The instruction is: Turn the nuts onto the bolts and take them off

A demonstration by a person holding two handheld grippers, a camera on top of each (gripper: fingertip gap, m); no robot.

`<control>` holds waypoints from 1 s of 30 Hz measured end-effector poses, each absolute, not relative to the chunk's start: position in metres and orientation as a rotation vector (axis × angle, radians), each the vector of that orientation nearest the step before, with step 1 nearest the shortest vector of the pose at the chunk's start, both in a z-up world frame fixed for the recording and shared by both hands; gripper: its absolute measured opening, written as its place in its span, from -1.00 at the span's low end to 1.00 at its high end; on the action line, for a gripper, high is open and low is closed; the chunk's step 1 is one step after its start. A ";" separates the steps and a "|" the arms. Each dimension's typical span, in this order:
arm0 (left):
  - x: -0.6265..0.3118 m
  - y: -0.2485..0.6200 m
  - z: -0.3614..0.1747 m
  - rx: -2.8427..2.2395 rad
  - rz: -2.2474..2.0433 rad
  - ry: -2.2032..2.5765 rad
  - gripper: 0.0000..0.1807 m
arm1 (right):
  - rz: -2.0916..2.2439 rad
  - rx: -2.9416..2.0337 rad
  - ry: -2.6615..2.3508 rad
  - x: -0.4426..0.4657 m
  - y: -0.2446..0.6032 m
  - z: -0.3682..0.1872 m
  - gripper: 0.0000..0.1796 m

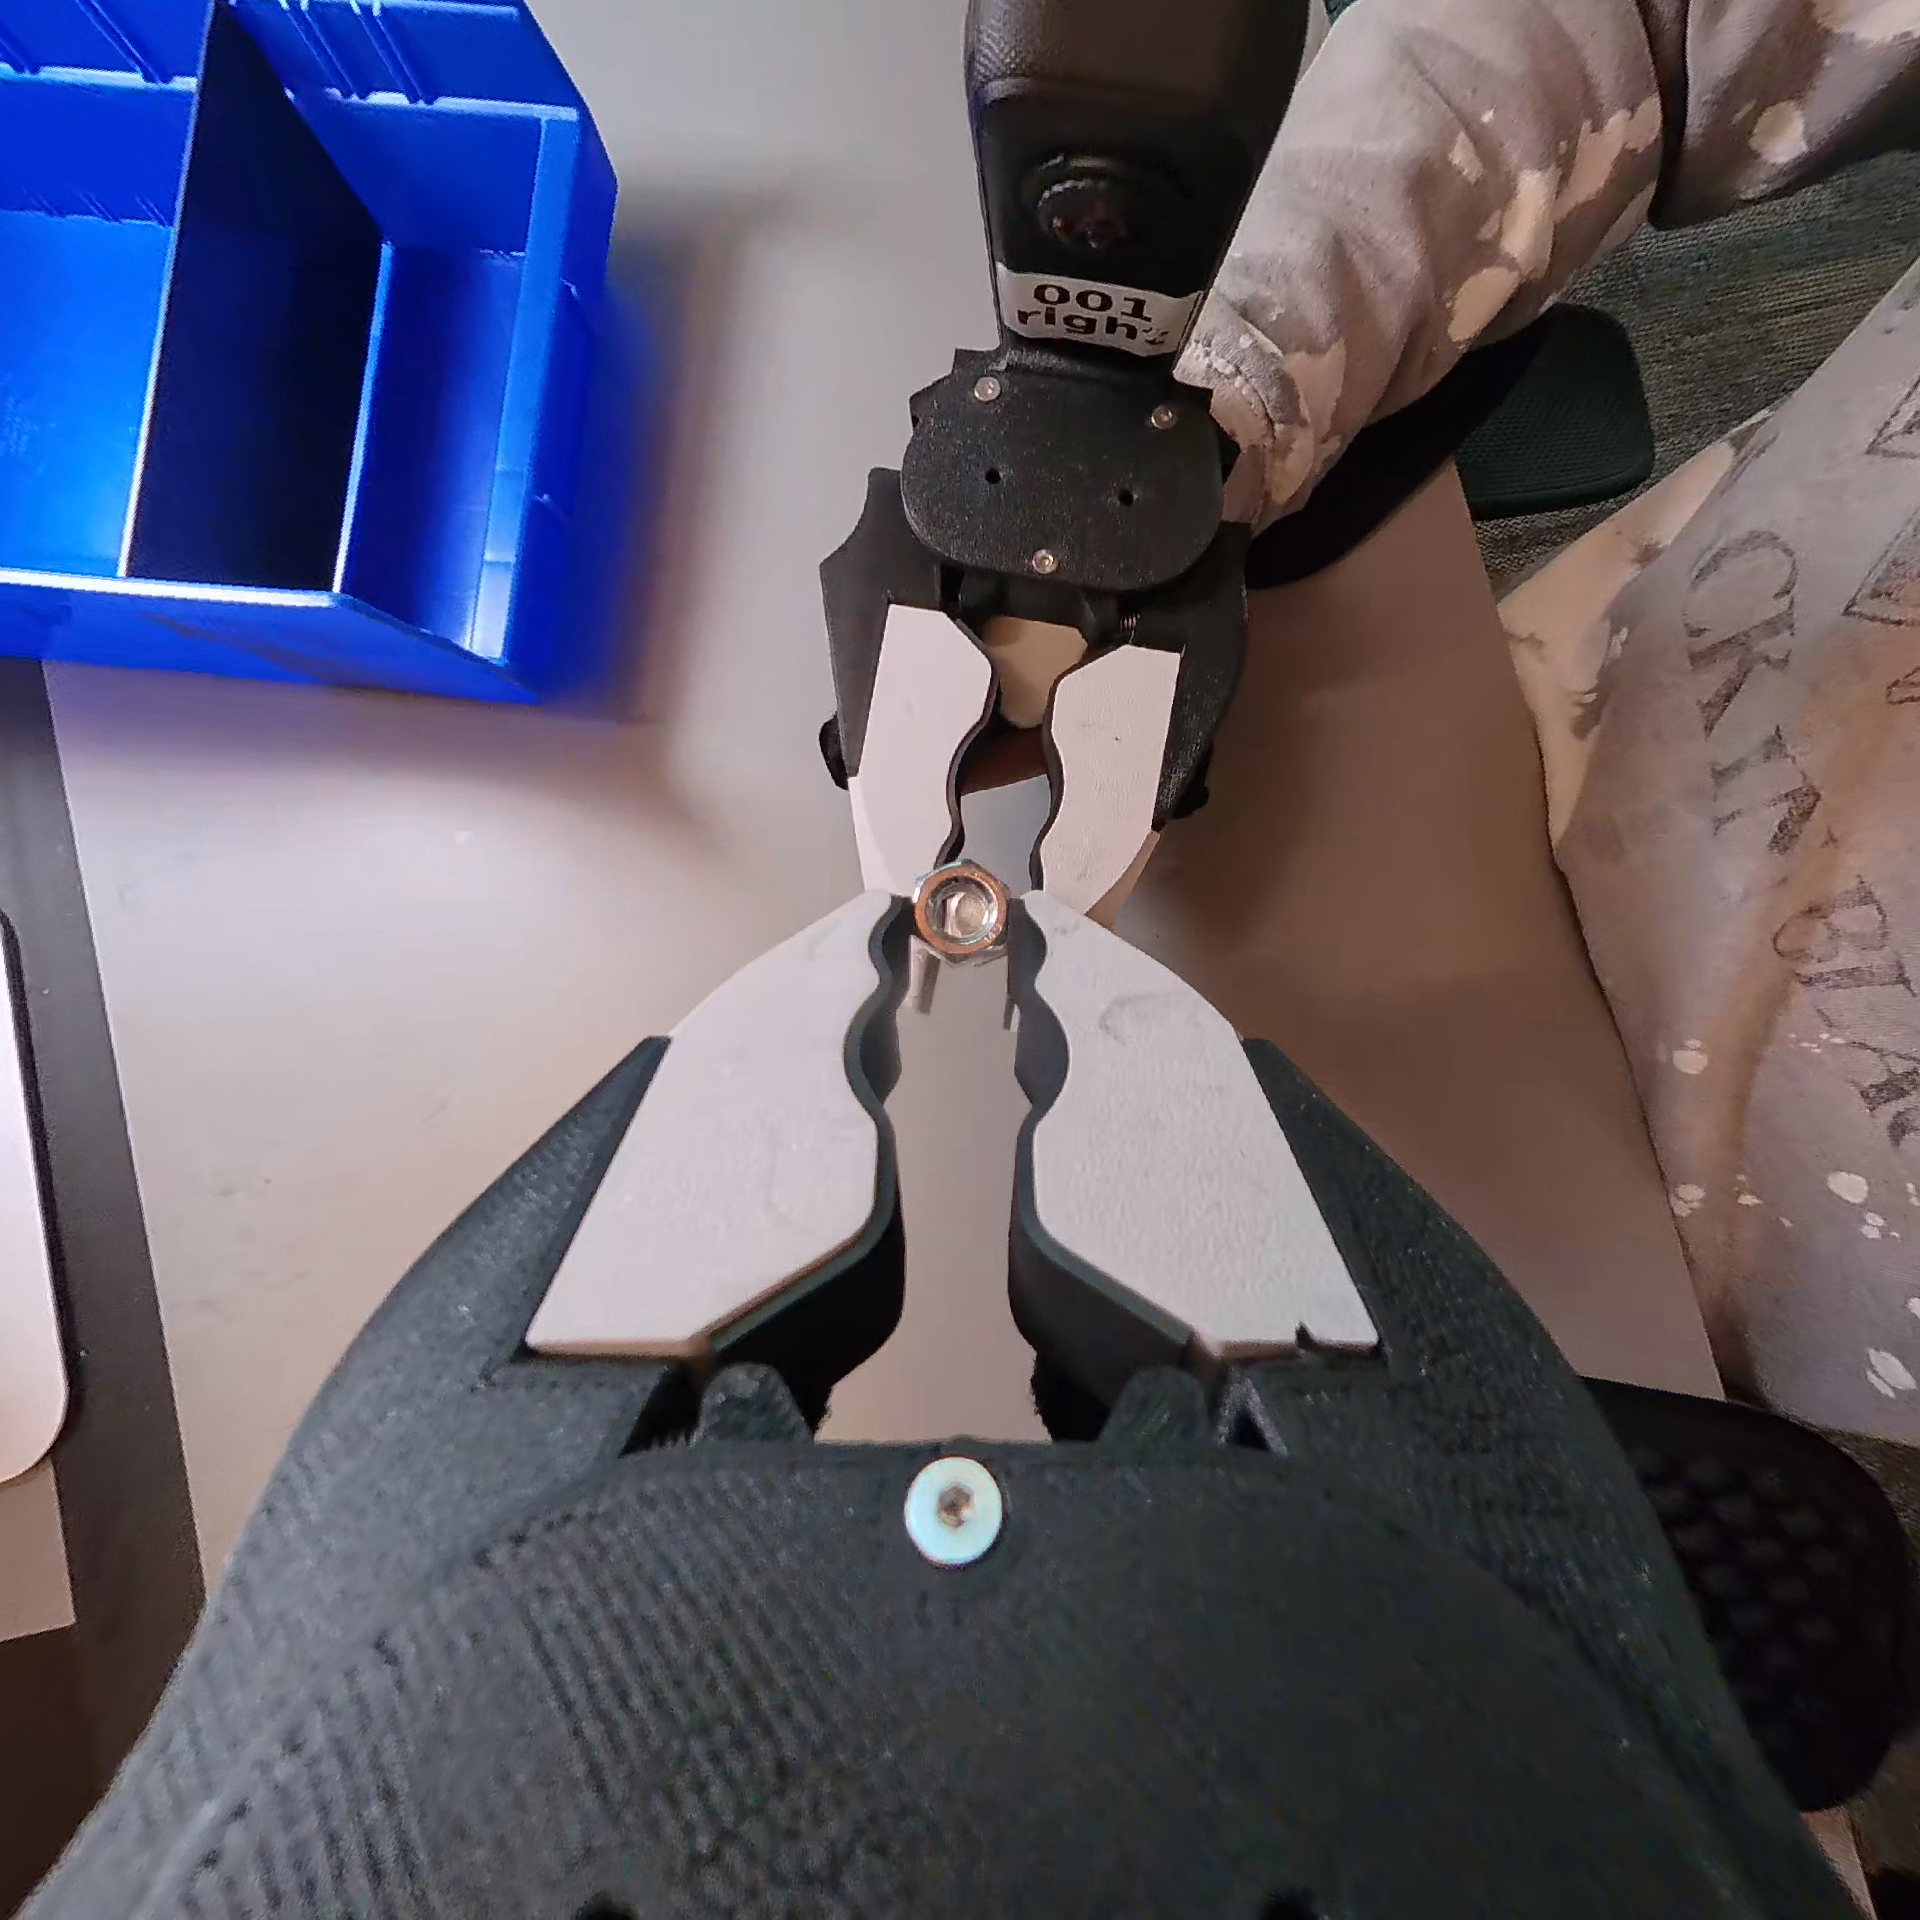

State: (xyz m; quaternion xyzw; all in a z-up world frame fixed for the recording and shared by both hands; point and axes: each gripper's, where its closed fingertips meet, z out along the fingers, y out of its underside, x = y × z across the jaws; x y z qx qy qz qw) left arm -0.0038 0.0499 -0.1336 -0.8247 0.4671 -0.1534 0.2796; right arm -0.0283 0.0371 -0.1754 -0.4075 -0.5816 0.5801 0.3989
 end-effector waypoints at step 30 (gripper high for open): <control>-0.008 0.046 -0.155 -2.200 -0.363 1.257 -0.78 | 1.433 -1.096 -1.527 -0.032 0.036 -0.188 -0.80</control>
